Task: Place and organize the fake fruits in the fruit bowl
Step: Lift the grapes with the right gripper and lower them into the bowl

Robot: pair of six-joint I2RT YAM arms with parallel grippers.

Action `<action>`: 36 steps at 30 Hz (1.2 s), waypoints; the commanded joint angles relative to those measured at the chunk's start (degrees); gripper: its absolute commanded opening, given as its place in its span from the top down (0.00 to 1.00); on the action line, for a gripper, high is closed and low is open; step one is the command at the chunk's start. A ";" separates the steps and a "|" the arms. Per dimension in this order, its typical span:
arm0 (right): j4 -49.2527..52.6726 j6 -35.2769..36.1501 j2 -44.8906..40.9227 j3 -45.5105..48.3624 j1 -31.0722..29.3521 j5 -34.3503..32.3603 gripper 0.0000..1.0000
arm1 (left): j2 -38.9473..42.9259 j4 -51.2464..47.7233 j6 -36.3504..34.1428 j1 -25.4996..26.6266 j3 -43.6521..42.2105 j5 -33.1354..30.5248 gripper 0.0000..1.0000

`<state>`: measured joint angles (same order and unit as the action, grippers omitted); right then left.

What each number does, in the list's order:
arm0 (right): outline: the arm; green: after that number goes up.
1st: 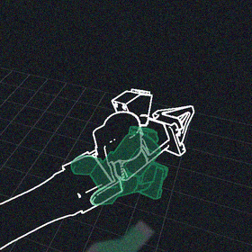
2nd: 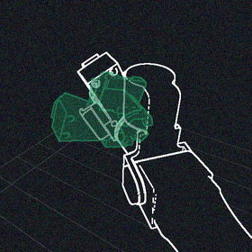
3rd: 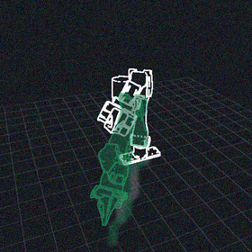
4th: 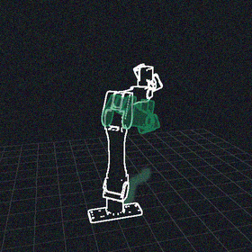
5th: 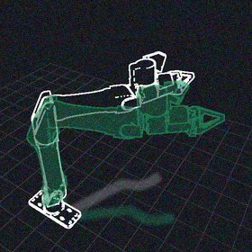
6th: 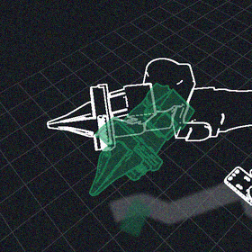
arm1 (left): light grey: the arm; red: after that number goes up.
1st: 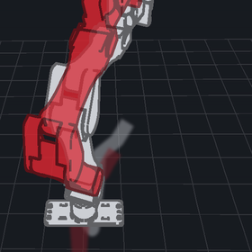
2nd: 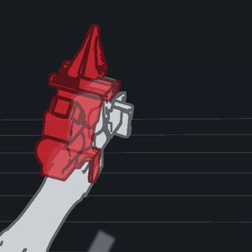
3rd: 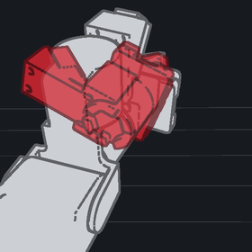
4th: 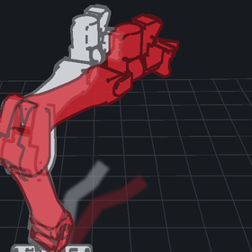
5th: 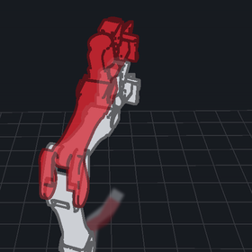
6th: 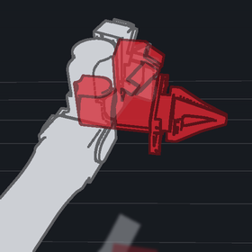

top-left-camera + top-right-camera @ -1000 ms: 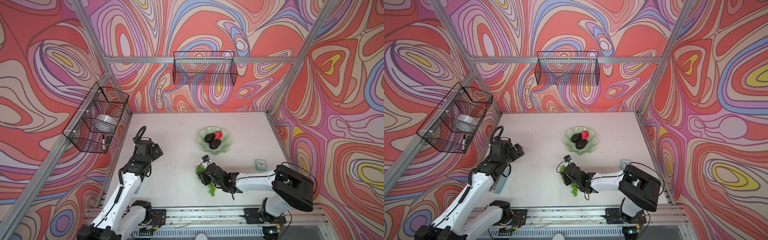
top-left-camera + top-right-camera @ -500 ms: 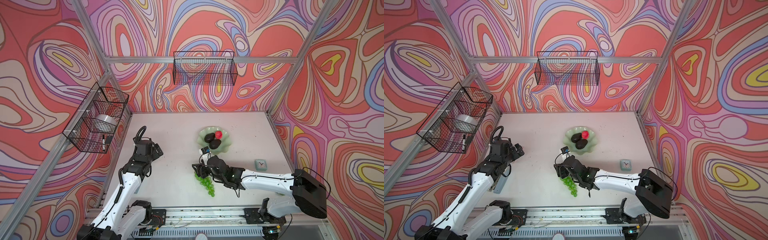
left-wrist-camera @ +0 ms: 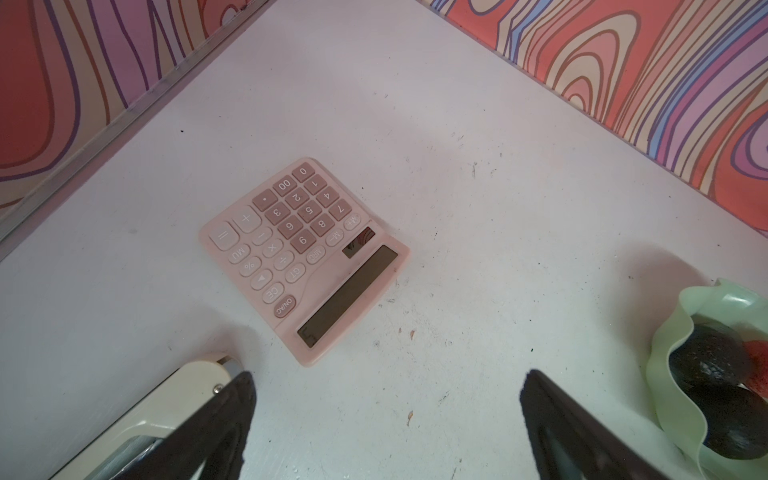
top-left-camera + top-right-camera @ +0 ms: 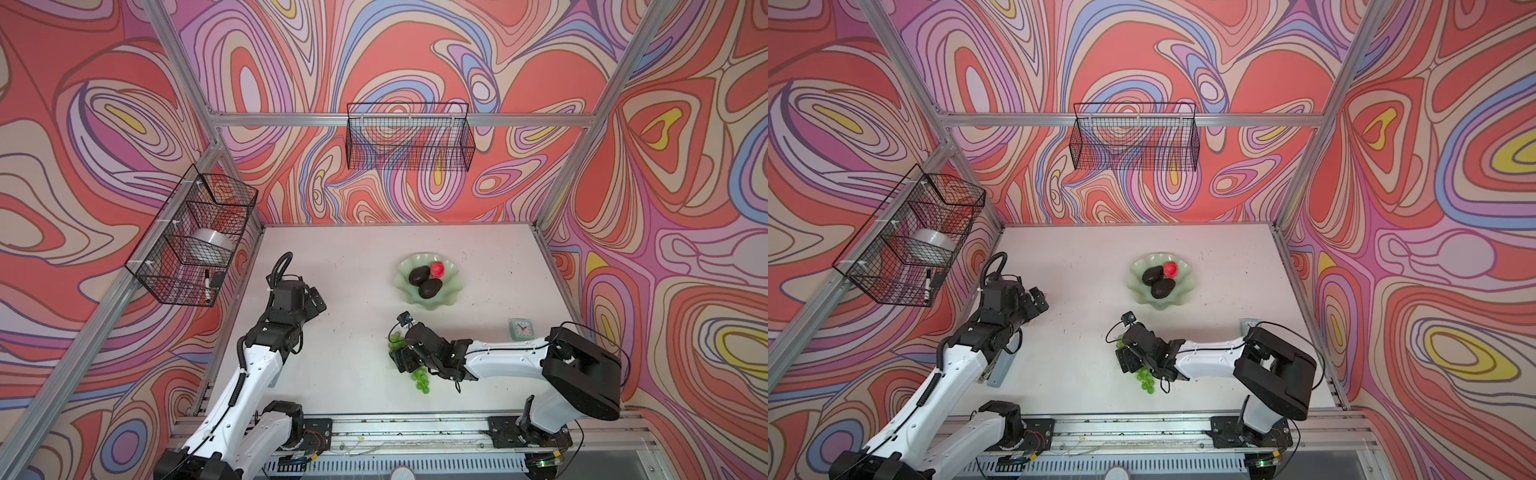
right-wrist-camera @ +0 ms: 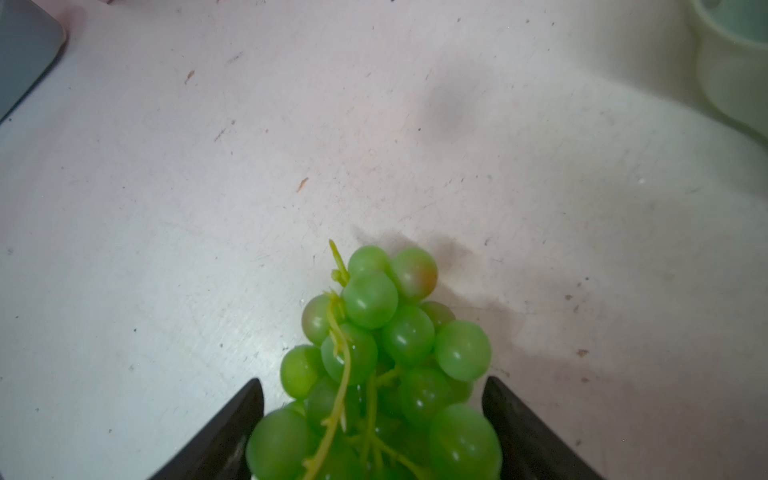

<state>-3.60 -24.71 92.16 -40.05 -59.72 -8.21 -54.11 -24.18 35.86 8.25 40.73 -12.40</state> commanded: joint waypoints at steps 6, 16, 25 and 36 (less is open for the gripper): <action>-1.98 -1.61 3.55 0.37 -0.41 -0.21 0.30 | -0.12 -0.50 0.93 -0.25 -0.04 -0.01 0.00; -1.65 -2.02 0.52 0.08 -0.42 -1.67 0.54 | -0.07 -0.55 0.63 -0.25 0.05 -0.28 0.00; 5.03 -2.44 -6.94 -4.58 1.97 -3.55 0.59 | 0.32 -0.79 0.18 -0.27 0.05 -0.69 0.00; 15.15 3.44 -17.73 -12.49 15.34 -0.16 0.63 | 1.10 -1.22 -0.01 -0.26 -0.28 -1.20 0.00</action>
<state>7.57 -24.51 76.84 -49.91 -46.22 -8.67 -53.98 -24.23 35.81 8.25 40.73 -12.47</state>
